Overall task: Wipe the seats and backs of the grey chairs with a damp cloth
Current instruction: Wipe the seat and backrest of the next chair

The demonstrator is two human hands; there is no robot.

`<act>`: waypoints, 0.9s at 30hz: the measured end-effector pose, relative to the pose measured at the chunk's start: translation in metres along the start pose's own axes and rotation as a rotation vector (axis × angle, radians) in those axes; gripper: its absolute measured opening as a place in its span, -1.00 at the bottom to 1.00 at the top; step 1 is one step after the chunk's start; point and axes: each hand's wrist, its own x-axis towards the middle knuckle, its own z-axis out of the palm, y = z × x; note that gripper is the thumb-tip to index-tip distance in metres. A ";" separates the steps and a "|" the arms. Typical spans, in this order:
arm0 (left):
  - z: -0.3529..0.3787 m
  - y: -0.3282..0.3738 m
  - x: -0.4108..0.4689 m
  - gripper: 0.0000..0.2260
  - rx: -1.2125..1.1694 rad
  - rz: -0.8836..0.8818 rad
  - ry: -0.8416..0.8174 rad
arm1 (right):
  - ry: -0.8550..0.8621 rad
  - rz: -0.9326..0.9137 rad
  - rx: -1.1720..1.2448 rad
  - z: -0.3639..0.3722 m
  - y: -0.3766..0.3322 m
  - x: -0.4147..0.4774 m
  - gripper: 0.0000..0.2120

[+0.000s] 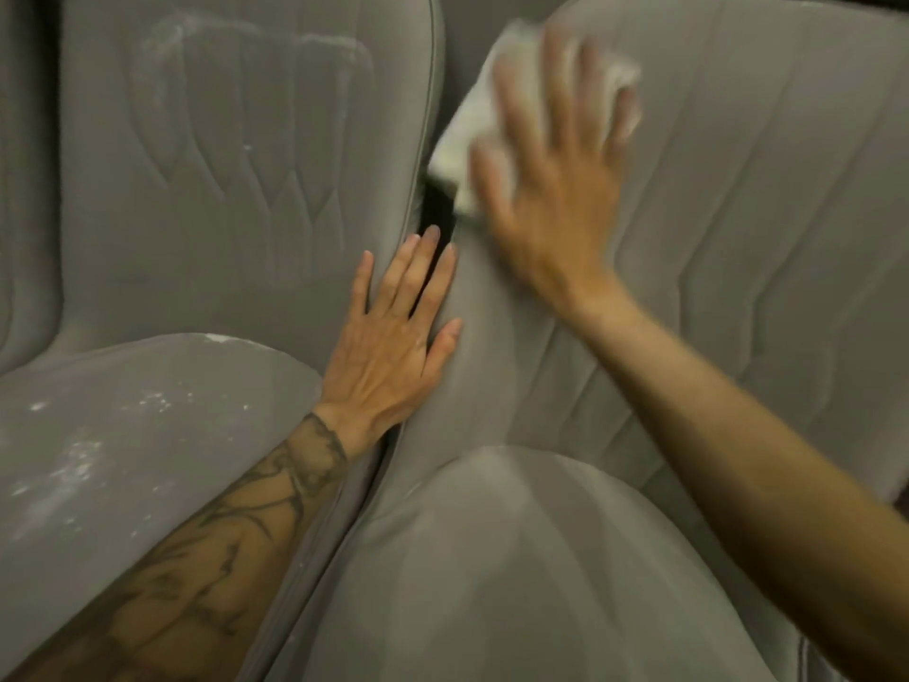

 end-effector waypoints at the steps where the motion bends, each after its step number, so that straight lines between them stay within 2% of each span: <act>1: 0.000 -0.002 0.000 -0.43 0.007 0.005 -0.003 | -0.087 -0.078 0.038 -0.004 -0.012 -0.029 -0.45; 3: -0.002 -0.003 -0.002 -0.44 0.008 0.016 -0.019 | -0.193 -0.191 0.057 -0.012 -0.015 -0.063 -0.46; 5: -0.004 -0.003 -0.001 -0.43 -0.006 0.028 -0.022 | -0.162 -0.235 0.019 -0.011 0.005 -0.044 -0.46; 7: -0.003 -0.004 -0.001 -0.42 -0.017 0.020 -0.011 | -0.059 -0.186 -0.051 -0.002 0.027 -0.001 -0.45; 9: -0.001 -0.004 -0.002 -0.41 -0.019 0.020 -0.002 | 0.040 -0.060 -0.074 0.000 0.042 0.035 -0.45; 11: 0.002 -0.005 -0.002 -0.41 -0.017 0.026 0.012 | 0.073 0.007 -0.057 0.002 0.034 0.031 -0.46; 12: 0.003 -0.005 -0.002 -0.41 -0.014 0.023 0.017 | 0.051 -0.008 -0.027 0.003 0.023 0.012 -0.46; 16: 0.001 -0.008 -0.003 -0.43 -0.018 0.054 -0.004 | -0.210 -0.123 0.120 -0.005 -0.014 -0.101 -0.48; 19: -0.006 -0.009 -0.003 -0.42 -0.059 0.080 -0.043 | -0.188 -0.154 0.094 0.004 0.006 -0.090 -0.46; 23: -0.017 -0.007 -0.003 -0.38 -0.169 0.031 -0.086 | -0.070 -0.028 0.077 0.014 0.017 -0.042 -0.47; 25: -0.024 -0.007 -0.002 -0.37 -0.237 0.021 -0.108 | -0.083 0.007 0.132 0.015 0.005 -0.065 -0.48; 27: -0.033 -0.010 -0.001 -0.34 -0.337 0.001 -0.145 | -0.178 -0.002 0.214 0.010 -0.012 -0.111 -0.49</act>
